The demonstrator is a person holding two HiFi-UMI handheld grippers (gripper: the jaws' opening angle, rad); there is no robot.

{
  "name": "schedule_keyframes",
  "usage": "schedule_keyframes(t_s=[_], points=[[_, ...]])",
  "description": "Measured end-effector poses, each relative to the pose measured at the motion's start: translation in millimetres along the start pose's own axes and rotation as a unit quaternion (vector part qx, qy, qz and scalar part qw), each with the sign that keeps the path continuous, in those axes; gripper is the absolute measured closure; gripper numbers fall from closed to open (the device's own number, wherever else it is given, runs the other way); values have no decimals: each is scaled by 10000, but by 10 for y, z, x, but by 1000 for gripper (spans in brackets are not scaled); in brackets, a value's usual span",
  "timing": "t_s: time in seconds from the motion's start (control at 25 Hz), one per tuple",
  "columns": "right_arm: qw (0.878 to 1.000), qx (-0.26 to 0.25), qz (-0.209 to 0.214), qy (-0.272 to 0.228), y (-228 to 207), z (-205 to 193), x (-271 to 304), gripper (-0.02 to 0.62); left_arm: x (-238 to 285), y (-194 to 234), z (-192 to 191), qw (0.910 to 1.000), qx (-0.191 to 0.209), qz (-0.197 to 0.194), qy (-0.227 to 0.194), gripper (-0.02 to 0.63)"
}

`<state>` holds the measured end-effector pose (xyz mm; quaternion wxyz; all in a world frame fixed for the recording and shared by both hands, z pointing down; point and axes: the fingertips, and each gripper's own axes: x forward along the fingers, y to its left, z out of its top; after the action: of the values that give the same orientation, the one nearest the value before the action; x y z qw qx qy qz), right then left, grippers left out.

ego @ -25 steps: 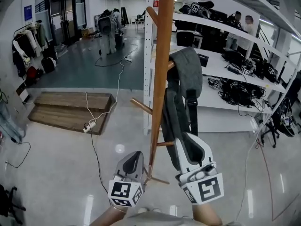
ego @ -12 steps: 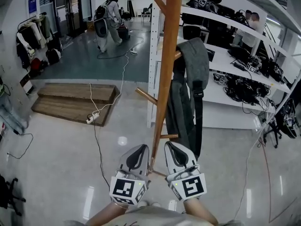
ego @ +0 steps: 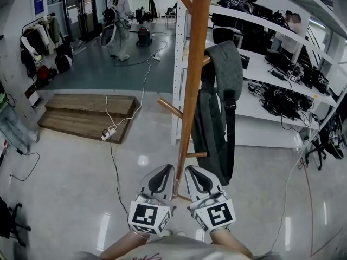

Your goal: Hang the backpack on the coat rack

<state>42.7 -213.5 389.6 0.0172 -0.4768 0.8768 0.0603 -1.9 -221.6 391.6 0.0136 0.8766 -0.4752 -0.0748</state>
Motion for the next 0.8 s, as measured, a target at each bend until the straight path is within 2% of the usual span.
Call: schedule_keyframes(t_s=[0.28, 0.44, 0.8], points=[[9998, 104, 62, 138, 7, -93, 15, 575, 18, -12, -6, 10000, -72, 25, 37, 584], [9995, -118, 73, 289, 11, -147, 18, 575, 36, -8, -7, 10000, -66, 14, 25, 584], [9997, -131, 52, 184, -20, -101, 45, 575, 100, 4, -28, 9999, -111, -36, 10, 584]])
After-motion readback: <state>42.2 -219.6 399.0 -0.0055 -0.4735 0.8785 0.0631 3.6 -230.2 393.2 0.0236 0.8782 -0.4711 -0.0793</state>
